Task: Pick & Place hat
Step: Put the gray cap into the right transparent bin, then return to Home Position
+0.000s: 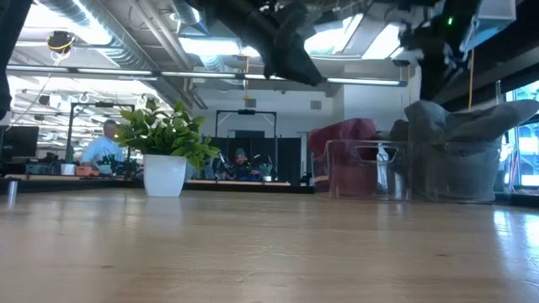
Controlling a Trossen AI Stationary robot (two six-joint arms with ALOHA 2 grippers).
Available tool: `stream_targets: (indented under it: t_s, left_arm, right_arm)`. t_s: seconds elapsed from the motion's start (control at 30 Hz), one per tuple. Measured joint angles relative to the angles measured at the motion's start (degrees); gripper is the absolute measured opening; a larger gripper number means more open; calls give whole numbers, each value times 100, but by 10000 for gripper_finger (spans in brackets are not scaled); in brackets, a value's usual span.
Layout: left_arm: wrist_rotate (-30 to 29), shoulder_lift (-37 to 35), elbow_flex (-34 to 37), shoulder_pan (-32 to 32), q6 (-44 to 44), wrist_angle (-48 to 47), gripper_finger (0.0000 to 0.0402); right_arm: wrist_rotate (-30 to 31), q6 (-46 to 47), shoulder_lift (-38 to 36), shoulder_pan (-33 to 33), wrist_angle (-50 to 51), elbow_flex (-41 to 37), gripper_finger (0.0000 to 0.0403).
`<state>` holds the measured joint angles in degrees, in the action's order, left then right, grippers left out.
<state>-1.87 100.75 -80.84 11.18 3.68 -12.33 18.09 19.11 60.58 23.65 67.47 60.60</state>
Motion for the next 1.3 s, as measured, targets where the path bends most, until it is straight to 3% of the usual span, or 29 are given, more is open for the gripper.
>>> stream_targets:
  t_s: [0.3,0.43,0.63,0.8,1.03,1.3]
  left_arm:
    - [-9,-854,-2,183,-85,-492,95]
    - [-7,-1637,703,209,-149,29,95]
    - [11,-3630,2917,472,-831,1666,95]
    - [-131,-5281,4140,467,-1211,1768,95]
    - [-387,-6913,5180,470,-1497,1420,95]
    - [-619,-7959,5704,470,-1601,1346,95]
  right_arm:
    - [20,735,-1042,-672,-20,521,115]
    - [-17,1109,-1464,-1257,-150,315,115]
    - [132,674,-1978,-2300,-2478,-771,115]
    - [240,147,-2454,-3004,-4171,-1817,115]
    - [474,607,-3367,-3418,-4312,-2786,115]
    - [2,461,-4434,-3577,-5346,-4001,115]
